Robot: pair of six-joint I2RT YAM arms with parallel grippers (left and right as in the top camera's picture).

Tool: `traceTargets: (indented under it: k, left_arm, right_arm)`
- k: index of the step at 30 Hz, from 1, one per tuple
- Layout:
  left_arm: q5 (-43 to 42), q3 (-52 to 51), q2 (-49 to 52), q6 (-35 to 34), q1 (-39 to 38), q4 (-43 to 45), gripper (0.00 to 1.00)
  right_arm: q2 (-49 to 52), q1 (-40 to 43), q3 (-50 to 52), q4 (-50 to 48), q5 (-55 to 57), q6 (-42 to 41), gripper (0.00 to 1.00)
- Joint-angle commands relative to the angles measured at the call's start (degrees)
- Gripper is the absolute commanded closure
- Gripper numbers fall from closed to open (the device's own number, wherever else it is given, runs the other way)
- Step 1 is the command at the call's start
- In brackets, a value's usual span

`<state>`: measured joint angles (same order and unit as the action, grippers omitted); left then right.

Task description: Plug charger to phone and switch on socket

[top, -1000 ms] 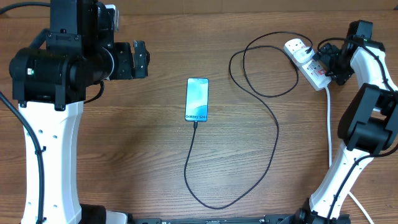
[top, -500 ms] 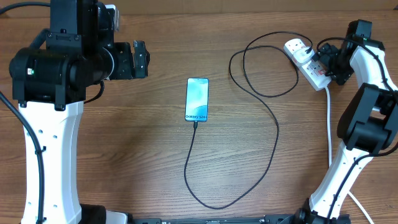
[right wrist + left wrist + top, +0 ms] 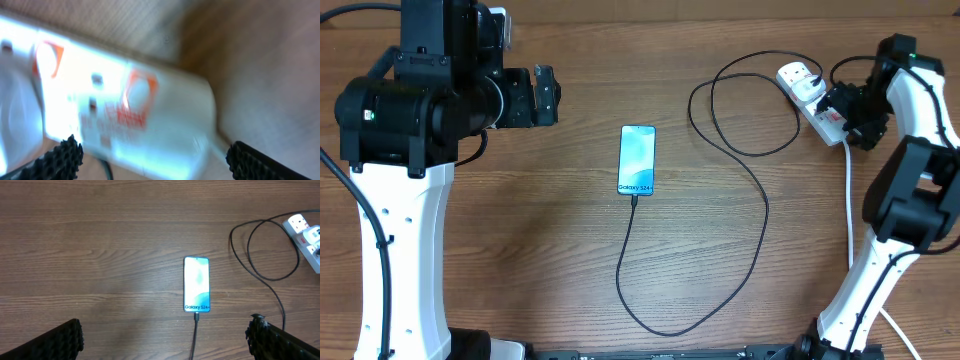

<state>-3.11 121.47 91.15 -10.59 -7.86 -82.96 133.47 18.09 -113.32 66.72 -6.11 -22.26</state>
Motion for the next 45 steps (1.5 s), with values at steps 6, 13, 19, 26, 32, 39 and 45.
traceTargets:
  k: [6,13,19,26,32,39,45]
  left_arm:
    - [0.74,0.13,-0.39,-0.59,0.07,0.02,0.0]
    - [0.74,0.13,-0.39,-0.59,0.07,0.02,0.0]
    - [0.74,0.13,-0.39,-0.59,0.04,0.0,0.0]
    - [0.74,0.13,-0.39,-0.59,0.04,0.02,0.0]
    - [0.74,0.13,-0.39,-0.59,0.04,0.02,0.0]
    - [0.74,0.13,-0.39,-0.59,0.04,0.02,0.0]
    - [0.74,0.13,-0.39,-0.59,0.04,0.02,0.0]
  right_arm:
    - [-24.11,0.81,-1.95,11.72,-0.42,-0.44,0.06]
    - [-36.13,-0.15,-1.77,25.05,-0.39,-0.44,0.05]
    - [-44.44,-5.14,-1.77,30.34,-0.42,-0.94,0.05]
    - [-54.82,-16.59,2.56,30.27,8.22,-11.32,0.04]
    - [-61.86,-27.23,9.38,29.14,9.49,-16.2,0.04]
    - [-67.65,-36.81,20.61,25.7,9.55,-21.79,0.04]
    - [-73.53,-44.59,32.7,20.24,9.51,-28.59,0.04]
